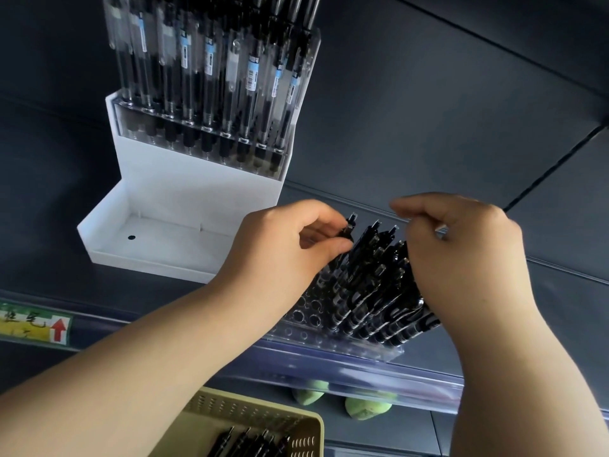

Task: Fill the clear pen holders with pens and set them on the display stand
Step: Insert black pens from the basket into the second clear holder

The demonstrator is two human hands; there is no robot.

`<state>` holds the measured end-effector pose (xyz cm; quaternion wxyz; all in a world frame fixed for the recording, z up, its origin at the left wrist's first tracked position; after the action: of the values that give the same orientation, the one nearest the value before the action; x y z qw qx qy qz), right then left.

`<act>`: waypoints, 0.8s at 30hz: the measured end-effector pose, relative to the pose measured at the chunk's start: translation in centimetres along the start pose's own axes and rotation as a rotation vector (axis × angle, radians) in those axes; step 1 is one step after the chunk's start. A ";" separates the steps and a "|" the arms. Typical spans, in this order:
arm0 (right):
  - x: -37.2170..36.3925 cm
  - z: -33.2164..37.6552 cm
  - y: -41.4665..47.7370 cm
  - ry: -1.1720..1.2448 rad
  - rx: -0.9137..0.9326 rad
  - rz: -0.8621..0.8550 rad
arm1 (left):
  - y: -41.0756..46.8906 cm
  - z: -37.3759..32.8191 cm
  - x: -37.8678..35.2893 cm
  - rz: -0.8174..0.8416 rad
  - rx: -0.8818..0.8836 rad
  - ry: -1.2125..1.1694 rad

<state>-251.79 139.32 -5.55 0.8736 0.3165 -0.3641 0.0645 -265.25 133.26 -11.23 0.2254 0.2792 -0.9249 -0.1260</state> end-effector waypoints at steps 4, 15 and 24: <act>0.0 -0.2 0.0 -0.002 -0.002 0.006 | -0.1 -0.3 -0.3 -0.003 -0.045 0.037; 0.4 -0.5 0.0 0.000 -0.035 0.044 | 0.3 -0.1 -0.7 -0.033 -0.084 0.133; 0.6 -0.1 -0.3 -0.072 -0.092 0.214 | -0.3 0.3 -0.3 -0.032 -0.069 0.180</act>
<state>-251.18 139.03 -5.31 0.8618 0.2374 -0.4293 0.1293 -265.06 133.21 -11.71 0.3151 0.2962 -0.8914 -0.1355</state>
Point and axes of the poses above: each hand's wrist, its own y-axis towards the middle knuckle, its own x-axis out of the back of the hand, z = x × y, the point moved 2 cm from there along y, towards the middle knuckle, and after that the axes turned 5 degrees about y, right-handed, at the moved point
